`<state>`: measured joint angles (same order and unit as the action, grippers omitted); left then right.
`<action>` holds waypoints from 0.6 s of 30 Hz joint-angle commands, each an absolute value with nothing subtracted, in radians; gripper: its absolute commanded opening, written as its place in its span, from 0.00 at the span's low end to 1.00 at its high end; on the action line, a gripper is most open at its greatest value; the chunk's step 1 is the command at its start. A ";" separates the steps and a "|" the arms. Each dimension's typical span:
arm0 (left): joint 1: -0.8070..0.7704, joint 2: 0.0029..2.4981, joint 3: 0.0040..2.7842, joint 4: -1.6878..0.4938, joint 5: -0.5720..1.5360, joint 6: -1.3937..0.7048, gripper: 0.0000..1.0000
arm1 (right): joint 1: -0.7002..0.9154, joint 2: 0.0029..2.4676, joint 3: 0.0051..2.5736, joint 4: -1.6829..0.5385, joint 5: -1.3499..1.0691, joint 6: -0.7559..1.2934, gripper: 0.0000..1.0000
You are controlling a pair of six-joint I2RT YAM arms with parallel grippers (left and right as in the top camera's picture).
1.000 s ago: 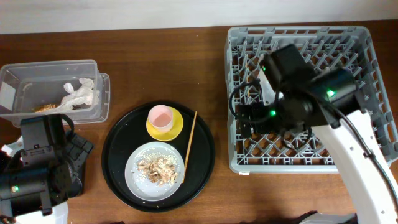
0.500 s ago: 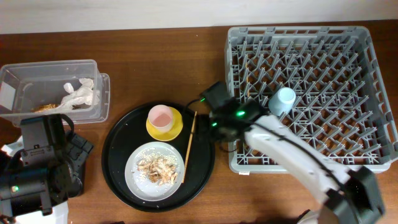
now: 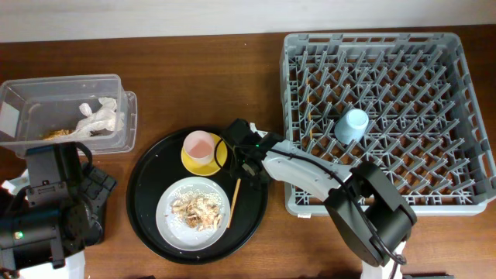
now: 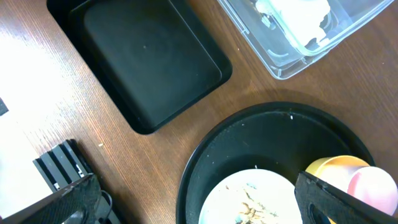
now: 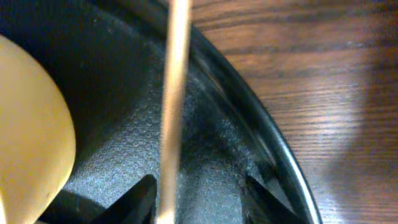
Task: Sort waste into correct bins and load items into the dishwasher rack
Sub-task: 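Place the second chopstick in the rack with the right gripper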
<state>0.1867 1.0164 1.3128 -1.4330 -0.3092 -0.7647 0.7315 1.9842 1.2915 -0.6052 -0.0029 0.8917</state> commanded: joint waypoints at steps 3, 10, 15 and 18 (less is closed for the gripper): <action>0.191 1.013 1.317 -1.434 -0.309 -0.773 0.99 | 0.742 1.973 1.313 -0.633 0.001 0.898 0.06; 0.191 1.013 1.317 -1.434 -0.309 -0.773 0.99 | 0.426 1.665 1.646 -0.904 0.023 0.219 0.04; 0.191 1.013 1.317 -1.434 -0.309 -0.773 0.99 | 0.171 1.759 1.642 -0.890 0.089 0.171 0.06; 0.191 1.013 1.317 -1.434 -0.309 -0.773 0.99 | 0.137 1.841 1.642 -0.871 0.053 0.164 0.09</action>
